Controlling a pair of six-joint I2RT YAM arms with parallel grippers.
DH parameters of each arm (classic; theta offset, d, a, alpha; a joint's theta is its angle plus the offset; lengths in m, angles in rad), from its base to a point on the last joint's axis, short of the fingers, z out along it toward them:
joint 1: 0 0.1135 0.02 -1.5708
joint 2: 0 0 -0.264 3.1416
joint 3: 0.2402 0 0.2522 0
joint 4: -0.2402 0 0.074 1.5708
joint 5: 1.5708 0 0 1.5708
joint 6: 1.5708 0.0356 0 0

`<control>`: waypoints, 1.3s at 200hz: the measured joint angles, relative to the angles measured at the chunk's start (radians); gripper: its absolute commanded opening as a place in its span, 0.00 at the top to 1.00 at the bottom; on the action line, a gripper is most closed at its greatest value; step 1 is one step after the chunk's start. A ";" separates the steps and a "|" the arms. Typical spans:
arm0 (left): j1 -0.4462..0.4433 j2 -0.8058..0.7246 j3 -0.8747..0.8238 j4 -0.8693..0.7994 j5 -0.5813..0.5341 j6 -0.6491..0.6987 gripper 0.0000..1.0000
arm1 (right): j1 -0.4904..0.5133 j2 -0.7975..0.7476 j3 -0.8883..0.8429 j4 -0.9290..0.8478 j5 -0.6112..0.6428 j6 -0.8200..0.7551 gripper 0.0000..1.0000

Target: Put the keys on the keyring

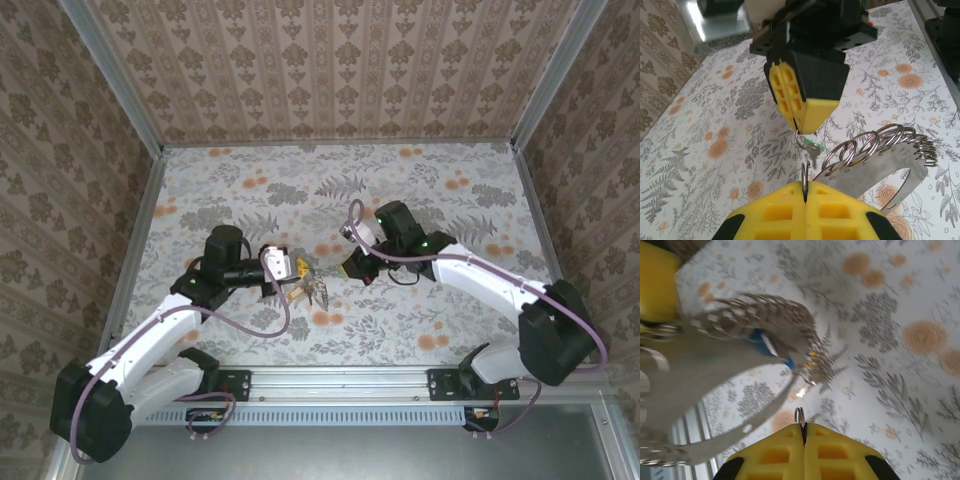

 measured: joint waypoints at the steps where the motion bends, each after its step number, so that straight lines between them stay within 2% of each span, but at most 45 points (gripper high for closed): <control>1: -0.001 0.000 0.000 0.001 -0.001 0.000 1.00 | 0.001 -0.003 -0.001 0.002 0.000 0.001 1.00; 53: -0.057 0.025 0.000 0.038 -0.058 -0.001 1.00 | 0.042 -0.113 -0.021 0.106 0.008 0.017 1.00; 153: -0.094 0.061 0.011 0.112 -0.161 -0.076 1.00 | 0.076 -0.118 -0.019 0.096 0.023 0.014 1.00; 260: -0.137 0.076 0.013 0.129 -0.190 -0.089 1.00 | 0.100 -0.107 0.023 0.095 0.076 0.018 1.00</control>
